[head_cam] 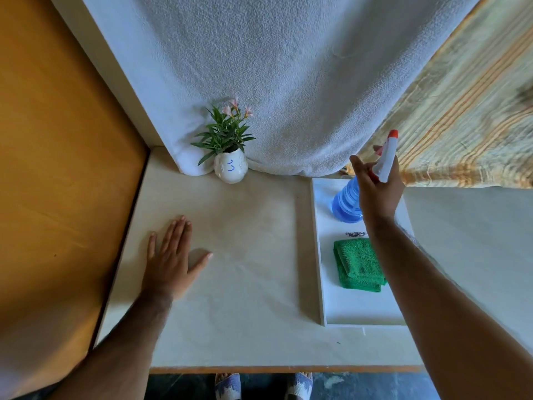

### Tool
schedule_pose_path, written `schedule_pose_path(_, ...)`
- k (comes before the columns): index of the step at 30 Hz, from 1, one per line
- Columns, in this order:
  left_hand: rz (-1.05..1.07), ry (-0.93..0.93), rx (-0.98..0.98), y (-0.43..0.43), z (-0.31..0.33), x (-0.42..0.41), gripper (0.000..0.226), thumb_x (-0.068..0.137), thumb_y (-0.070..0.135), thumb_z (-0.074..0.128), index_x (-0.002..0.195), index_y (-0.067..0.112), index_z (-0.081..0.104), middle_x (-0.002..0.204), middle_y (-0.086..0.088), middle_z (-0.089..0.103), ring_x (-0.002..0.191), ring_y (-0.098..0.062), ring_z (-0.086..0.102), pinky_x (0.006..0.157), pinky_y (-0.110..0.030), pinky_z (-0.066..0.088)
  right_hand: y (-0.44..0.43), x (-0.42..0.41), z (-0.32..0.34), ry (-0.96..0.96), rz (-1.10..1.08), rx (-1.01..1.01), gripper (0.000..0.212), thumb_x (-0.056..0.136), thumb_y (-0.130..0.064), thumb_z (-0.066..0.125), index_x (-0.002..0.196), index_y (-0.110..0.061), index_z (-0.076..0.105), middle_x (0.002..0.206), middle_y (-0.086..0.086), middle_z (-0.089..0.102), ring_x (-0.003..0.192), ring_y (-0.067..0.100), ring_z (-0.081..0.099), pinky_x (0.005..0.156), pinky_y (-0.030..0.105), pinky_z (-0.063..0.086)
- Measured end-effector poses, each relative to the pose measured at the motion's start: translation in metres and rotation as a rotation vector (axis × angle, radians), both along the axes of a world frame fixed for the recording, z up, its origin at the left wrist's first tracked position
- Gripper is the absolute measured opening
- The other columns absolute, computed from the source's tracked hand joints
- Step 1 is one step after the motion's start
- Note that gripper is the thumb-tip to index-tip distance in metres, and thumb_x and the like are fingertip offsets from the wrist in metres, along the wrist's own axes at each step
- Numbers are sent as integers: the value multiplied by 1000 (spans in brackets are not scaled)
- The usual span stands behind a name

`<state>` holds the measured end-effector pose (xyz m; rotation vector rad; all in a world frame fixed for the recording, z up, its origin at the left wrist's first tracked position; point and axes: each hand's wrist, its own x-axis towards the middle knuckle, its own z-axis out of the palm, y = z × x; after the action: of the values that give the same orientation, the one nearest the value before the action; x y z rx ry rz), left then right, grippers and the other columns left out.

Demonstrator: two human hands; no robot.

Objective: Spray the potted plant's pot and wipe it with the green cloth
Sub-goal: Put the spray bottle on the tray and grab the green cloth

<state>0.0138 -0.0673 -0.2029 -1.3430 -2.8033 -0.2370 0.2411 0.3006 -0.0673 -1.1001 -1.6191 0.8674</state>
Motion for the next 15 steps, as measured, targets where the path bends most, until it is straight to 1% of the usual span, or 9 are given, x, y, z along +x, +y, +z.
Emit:
schedule_pose_path(2,-1,4,0,0,0,0,96,87,72,38,159,8,33,169,-9,32,154,-24,36,124,-63,20,0,2,1,-22,27,-6,31,74,-65,80,93,-54,58,70,-11,62,64,3,59,67,25,54)
schedule_pose_path(4,3,1,-3,-1,-1,-1,96,88,72,37,160,10,31,170,-8,30,154,-23,34,124,-62,19,-1,5,-1,-69,46,-24,34,74,-62,82,98,-55,58,78,-10,68,70,1,63,70,25,54)
schedule_pose_path(6,8,-3,3,-1,-3,-1,96,88,73,36,161,11,29,171,-7,27,156,-22,31,125,-62,18,-6,15,-6,-157,71,-51,60,76,-58,83,126,-49,53,106,-9,71,96,-2,65,87,19,50)
schedule_pose_path(7,10,-4,8,-2,-3,-1,96,88,73,36,161,12,28,172,-6,27,156,-21,30,125,-61,18,-13,25,-10,-182,75,-71,78,77,-59,82,142,-37,46,126,-7,66,115,0,60,99,20,45)
schedule_pose_path(9,13,6,19,-2,-4,-1,94,89,73,36,161,13,29,172,-5,28,156,-20,30,125,-61,20,-33,51,-18,-233,59,-82,94,80,-59,78,154,-22,33,153,-1,47,141,9,43,117,35,35)
schedule_pose_path(10,13,18,29,-2,-4,0,93,89,72,37,161,13,31,171,-5,30,155,-21,32,125,-61,22,-44,67,-24,-290,73,-58,95,81,-60,76,155,-19,32,157,1,42,145,12,38,119,40,32)
schedule_pose_path(11,12,29,41,-1,-4,0,92,90,72,38,160,12,33,170,-6,32,154,-22,34,125,-61,23,-56,82,-29,-380,119,-26,97,82,-62,74,156,-17,31,159,3,39,147,14,35,120,39,29)
schedule_pose_path(13,8,43,66,-1,-5,1,91,90,71,40,159,11,36,168,-8,36,153,-24,38,124,-61,24,-75,111,-39,-616,320,120,105,80,-68,71,157,-10,30,162,6,34,150,17,29,122,32,23)
schedule_pose_path(15,4,51,70,-2,-6,1,92,89,71,41,159,11,36,168,-8,36,153,-24,38,125,-61,22,-81,133,-52,-822,541,309,111,78,-73,68,157,-5,29,164,10,29,153,20,23,123,39,26)
